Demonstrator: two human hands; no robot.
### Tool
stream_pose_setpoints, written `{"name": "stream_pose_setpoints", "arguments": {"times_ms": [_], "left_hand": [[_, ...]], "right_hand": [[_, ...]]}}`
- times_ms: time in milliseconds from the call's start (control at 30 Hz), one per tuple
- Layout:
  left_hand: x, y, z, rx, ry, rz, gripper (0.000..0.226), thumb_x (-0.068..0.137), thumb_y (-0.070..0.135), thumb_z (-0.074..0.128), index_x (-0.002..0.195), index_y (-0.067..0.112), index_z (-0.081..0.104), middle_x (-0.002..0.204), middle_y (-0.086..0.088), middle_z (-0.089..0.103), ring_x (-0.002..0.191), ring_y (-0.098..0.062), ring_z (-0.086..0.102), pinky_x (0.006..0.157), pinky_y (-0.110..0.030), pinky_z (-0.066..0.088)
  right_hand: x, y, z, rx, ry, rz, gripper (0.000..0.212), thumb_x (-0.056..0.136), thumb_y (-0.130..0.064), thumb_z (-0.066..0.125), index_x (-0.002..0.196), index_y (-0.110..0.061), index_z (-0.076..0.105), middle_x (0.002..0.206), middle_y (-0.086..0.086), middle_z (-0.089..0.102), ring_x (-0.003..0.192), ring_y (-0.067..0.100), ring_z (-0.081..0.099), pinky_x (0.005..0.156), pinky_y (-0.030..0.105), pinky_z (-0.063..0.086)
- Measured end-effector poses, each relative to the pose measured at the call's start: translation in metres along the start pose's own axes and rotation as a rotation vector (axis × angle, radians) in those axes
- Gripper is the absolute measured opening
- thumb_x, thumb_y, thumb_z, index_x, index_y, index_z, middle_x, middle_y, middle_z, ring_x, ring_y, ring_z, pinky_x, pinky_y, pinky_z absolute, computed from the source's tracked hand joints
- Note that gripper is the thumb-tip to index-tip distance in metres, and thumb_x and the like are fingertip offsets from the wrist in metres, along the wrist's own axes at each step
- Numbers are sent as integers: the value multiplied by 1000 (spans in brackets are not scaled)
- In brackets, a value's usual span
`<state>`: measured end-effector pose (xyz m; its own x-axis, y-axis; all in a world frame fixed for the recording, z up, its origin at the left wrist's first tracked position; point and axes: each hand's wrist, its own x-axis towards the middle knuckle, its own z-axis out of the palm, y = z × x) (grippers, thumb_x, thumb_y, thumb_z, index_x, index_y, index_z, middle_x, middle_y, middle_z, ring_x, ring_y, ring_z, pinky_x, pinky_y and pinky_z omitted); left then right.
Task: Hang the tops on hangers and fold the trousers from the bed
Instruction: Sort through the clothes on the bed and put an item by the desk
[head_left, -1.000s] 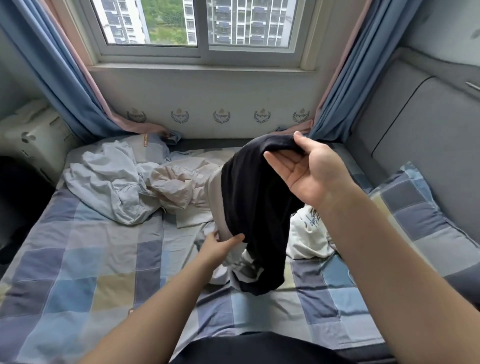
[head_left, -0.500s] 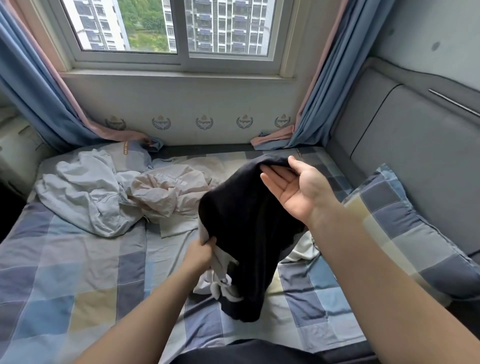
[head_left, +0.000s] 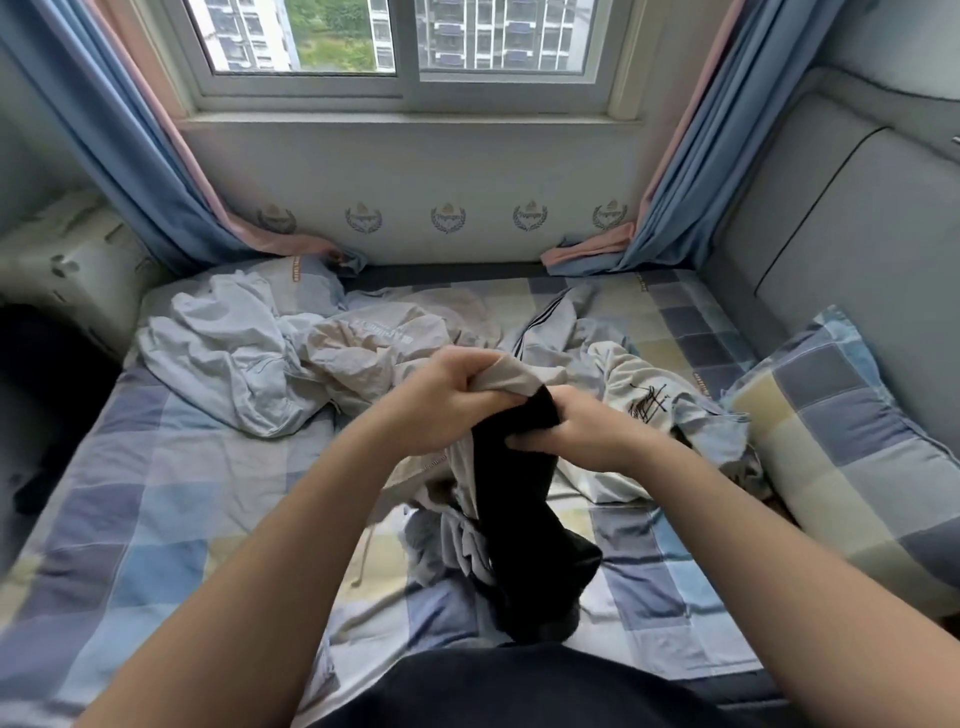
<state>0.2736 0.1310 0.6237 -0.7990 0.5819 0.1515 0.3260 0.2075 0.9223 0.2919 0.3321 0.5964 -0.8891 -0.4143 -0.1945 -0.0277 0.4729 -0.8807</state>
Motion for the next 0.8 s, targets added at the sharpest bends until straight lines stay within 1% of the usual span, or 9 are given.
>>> {"name": "stream_pose_setpoints", "arguments": {"times_ms": [67,167,233,300,367,467,567,667,800], "left_hand": [[-6,-3,-9,-4,54,-16,5,88,8,68,92,10,71,75,8,63,73,-3,54,67,-22,44],[-21,-23,-13,-23,110,-111,25,83,9,77,105,2,67,85,-7,62,81,-10,55,72,-34,45],[-34,-42,-6,-55,82,-175,37,76,13,78,110,3,66,92,-8,64,87,-10,57,77,-34,48],[-45,-63,8,-48,37,-243,37,73,17,77,107,8,68,92,-1,65,85,-9,58,76,-31,49],[-54,-85,24,-35,13,-323,34,73,16,80,103,8,68,91,-3,68,83,-11,60,78,-36,53],[-60,-113,45,-2,-11,-406,19,81,6,81,96,7,70,90,-9,71,85,-11,61,89,-45,52],[-59,-123,63,-9,18,-416,17,89,2,72,97,16,66,89,-6,69,83,-12,60,90,-46,51],[-51,-128,71,88,187,-378,22,92,6,66,85,26,59,78,2,64,79,-19,60,82,-44,50],[-45,-134,58,233,529,-430,25,92,7,63,78,23,50,71,3,59,74,-27,56,64,-35,37]], "right_hand": [[5,-6,1,-48,127,-77,12,89,3,67,93,-8,69,85,1,69,82,5,61,78,26,49],[7,-20,-2,75,293,-119,17,85,17,52,79,1,56,70,9,55,66,17,51,58,33,40],[5,-27,-2,213,336,-140,13,79,19,43,80,8,50,68,13,49,63,23,43,51,40,30],[1,-32,-2,298,370,-155,16,74,15,41,86,11,51,70,15,50,65,26,43,53,43,30],[-5,-36,-2,381,420,-154,18,71,10,41,85,9,52,70,14,50,67,27,46,57,38,34],[-13,-38,-7,554,499,-120,27,83,20,37,89,3,58,74,14,57,69,27,54,60,35,46],[-16,-34,-16,688,562,-85,37,90,19,35,94,-5,63,78,10,66,72,21,64,67,33,57],[-24,-22,-23,778,667,-47,35,92,15,38,98,-7,65,85,12,68,79,25,66,74,37,58],[-40,16,-24,797,815,53,30,95,11,42,106,-3,67,94,16,71,86,28,67,74,39,61]]}}
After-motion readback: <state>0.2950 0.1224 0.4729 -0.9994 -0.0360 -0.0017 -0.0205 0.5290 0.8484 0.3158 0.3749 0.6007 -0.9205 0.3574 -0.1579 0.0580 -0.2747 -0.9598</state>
